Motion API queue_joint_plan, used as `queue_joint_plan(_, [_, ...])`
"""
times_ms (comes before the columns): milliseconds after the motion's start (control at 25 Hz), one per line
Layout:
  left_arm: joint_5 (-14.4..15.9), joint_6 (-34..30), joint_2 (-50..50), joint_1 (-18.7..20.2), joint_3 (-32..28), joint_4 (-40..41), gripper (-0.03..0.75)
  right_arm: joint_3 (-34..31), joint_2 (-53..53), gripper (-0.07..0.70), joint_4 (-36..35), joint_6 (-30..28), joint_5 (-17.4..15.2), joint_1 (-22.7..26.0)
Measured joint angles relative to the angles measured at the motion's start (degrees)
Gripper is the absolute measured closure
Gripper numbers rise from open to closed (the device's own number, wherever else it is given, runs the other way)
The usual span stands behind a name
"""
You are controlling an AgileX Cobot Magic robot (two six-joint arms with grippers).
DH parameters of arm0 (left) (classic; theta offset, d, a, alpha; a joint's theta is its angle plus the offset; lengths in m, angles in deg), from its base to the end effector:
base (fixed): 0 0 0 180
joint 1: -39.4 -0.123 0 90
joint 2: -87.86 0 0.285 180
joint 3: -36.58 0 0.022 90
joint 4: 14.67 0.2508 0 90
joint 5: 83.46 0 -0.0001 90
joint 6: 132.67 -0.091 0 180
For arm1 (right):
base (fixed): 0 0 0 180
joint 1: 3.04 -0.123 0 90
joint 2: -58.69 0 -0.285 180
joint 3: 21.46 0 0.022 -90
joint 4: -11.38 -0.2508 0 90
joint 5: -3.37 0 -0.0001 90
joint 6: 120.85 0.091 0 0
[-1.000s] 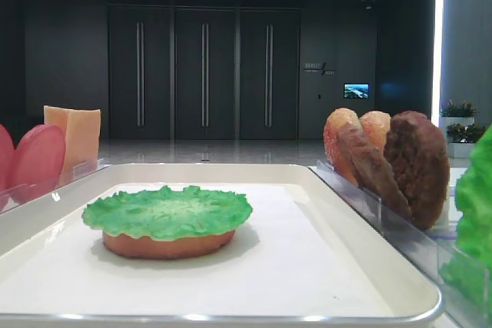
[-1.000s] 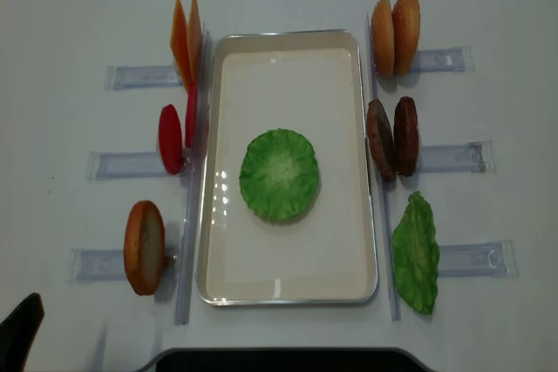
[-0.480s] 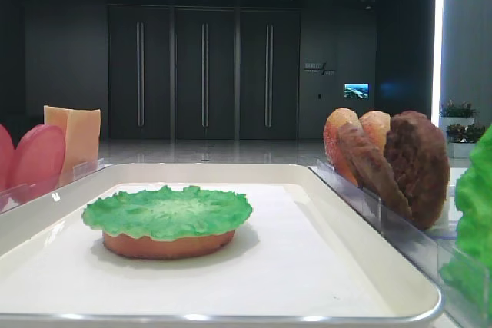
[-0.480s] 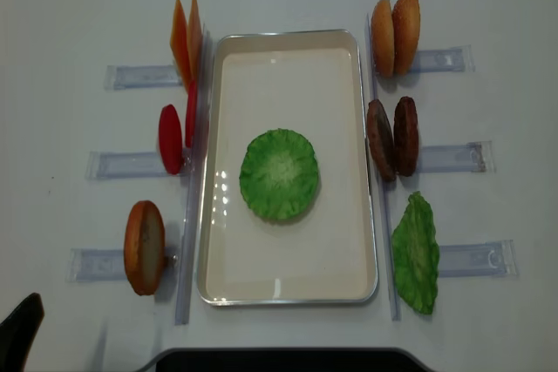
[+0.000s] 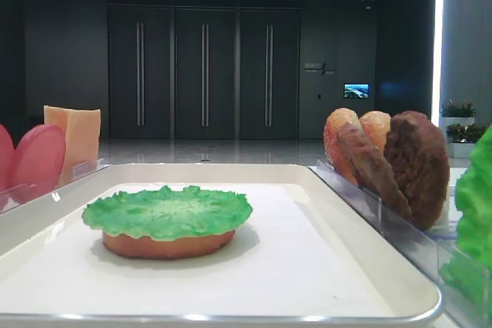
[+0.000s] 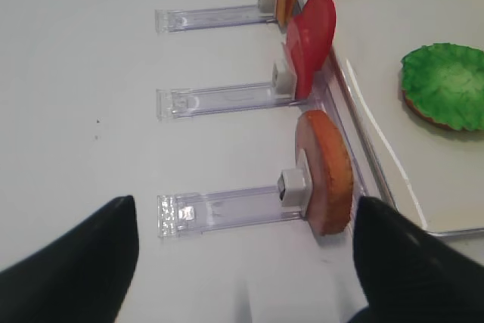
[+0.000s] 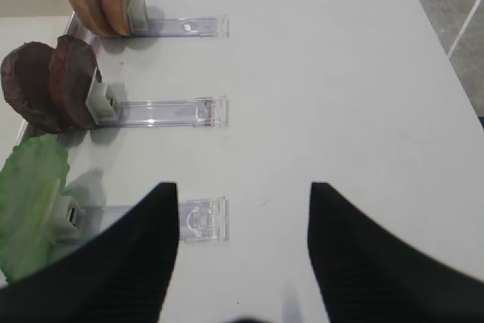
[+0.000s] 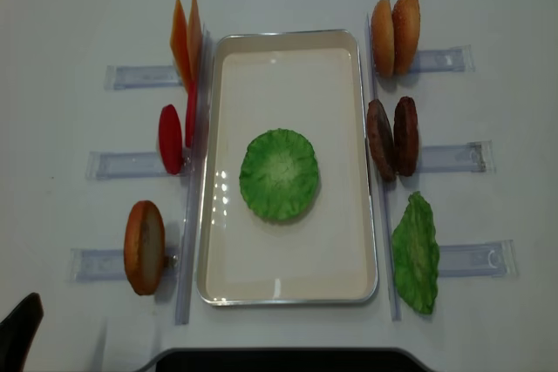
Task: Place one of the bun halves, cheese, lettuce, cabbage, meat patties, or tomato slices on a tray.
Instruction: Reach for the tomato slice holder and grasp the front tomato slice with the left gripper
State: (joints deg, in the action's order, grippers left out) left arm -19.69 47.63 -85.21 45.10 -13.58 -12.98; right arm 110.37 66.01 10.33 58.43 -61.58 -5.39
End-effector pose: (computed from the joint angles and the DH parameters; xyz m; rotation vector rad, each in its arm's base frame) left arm -0.0060 0.0030 0.2654 0.0973 2.1069 -0.0270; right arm -0.0101 0.0011 0.2734 -0.0581 2.1014 0.0392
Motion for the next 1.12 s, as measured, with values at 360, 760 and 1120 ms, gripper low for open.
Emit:
queue_joint_plan(360, [-0.4, 6.4, 7.2, 0.0, 0.3, 5.6, 0.105, 0.0, 0.0, 0.261, 0.0, 0.0, 0.0, 0.0])
queue_joint_plan(760, [-14.2, 10.9, 62.0, 0.0, 21.3, 7.8, 0.123, 0.0, 0.0, 0.261, 0.0, 0.0, 0.0, 0.0])
queue_joint_plan(1120, [-7.1, 10.0, 98.8, 0.0, 52.2, 2.5, 0.125, 0.0, 0.0, 0.261, 0.0, 0.0, 0.0, 0.0])
